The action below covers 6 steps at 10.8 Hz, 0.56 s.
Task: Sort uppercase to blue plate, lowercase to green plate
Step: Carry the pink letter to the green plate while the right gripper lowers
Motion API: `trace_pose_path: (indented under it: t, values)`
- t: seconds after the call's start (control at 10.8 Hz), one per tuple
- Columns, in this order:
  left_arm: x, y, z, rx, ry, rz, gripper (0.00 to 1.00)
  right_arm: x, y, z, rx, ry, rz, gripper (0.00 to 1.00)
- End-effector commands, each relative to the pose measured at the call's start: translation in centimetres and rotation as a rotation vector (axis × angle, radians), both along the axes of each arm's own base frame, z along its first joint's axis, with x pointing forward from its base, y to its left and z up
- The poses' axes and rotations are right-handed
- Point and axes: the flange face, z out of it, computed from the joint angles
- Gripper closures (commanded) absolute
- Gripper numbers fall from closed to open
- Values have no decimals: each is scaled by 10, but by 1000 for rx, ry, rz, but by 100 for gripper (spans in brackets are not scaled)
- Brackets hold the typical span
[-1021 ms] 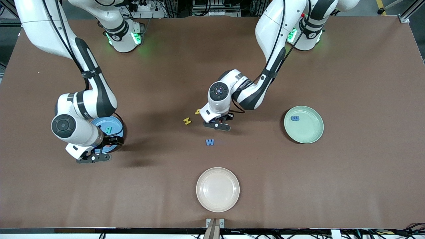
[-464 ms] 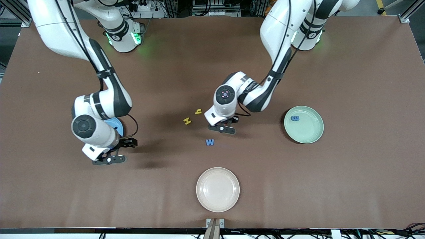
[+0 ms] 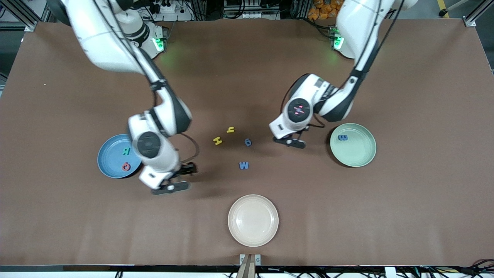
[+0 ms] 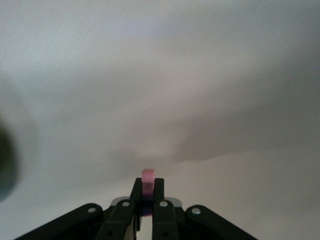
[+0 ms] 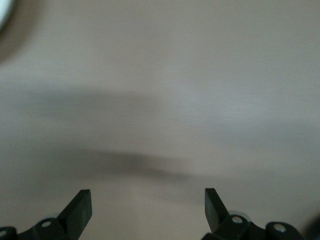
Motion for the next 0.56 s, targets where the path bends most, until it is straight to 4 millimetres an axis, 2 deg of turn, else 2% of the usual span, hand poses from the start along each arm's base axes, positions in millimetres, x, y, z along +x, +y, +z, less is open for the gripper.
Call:
trace_pose_path:
  t: [0.0, 0.09, 0.28, 0.46]
  values:
    - [-5, 63, -2, 43, 116, -10, 100, -1, 64, -21, 75, 17, -66, 0]
    - [-3, 78, -2, 86, 130, -29, 100, -5, 86, -26, 96, 14, -99, 0]
    - [0, 95, -3, 144, 133, -39, 100, -19, 134, -38, 97, -16, -173, 0]
    - [5, 108, -6, 208, 112, -48, 100, -36, 159, -52, 82, -20, -145, 0]
